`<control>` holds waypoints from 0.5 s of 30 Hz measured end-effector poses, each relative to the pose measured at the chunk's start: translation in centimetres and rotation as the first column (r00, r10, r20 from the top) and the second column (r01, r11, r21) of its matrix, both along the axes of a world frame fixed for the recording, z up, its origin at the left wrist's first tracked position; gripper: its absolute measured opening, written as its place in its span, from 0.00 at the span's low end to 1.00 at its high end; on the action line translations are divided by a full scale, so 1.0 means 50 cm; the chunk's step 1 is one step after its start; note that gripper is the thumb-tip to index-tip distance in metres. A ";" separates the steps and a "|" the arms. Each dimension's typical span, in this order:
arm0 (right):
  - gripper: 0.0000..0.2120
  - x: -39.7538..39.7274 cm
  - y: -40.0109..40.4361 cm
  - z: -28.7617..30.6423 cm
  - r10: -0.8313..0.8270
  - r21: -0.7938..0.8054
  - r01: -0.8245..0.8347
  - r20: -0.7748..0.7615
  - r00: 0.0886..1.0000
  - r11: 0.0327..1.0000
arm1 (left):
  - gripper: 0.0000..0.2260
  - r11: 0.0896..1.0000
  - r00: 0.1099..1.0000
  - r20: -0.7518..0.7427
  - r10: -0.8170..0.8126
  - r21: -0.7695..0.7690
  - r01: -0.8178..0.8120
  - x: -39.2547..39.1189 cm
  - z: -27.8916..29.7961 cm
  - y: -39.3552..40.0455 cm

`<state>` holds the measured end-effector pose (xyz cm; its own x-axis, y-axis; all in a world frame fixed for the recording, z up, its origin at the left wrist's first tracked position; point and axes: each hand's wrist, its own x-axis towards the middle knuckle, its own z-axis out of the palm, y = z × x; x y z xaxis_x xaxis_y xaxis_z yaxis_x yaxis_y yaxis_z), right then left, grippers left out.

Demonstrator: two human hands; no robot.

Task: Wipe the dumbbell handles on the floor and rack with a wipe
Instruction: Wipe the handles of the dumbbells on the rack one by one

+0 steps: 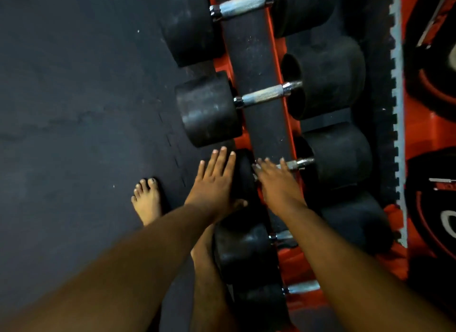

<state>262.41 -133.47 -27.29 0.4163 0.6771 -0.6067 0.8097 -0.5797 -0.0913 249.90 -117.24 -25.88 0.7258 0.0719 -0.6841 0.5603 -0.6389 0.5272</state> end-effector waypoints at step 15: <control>0.24 0.037 -0.056 -0.043 0.149 -0.058 -0.140 0.209 0.966 0.988 | 0.65 0.998 0.994 -0.100 0.053 0.039 -0.050 0.028 -0.035 -0.052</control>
<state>264.25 -136.28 -29.46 0.4381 0.7152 -0.5445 0.8835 -0.4544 0.1140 251.30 -119.83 -27.64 0.6480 0.1339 -0.7498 0.6420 -0.6256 0.4431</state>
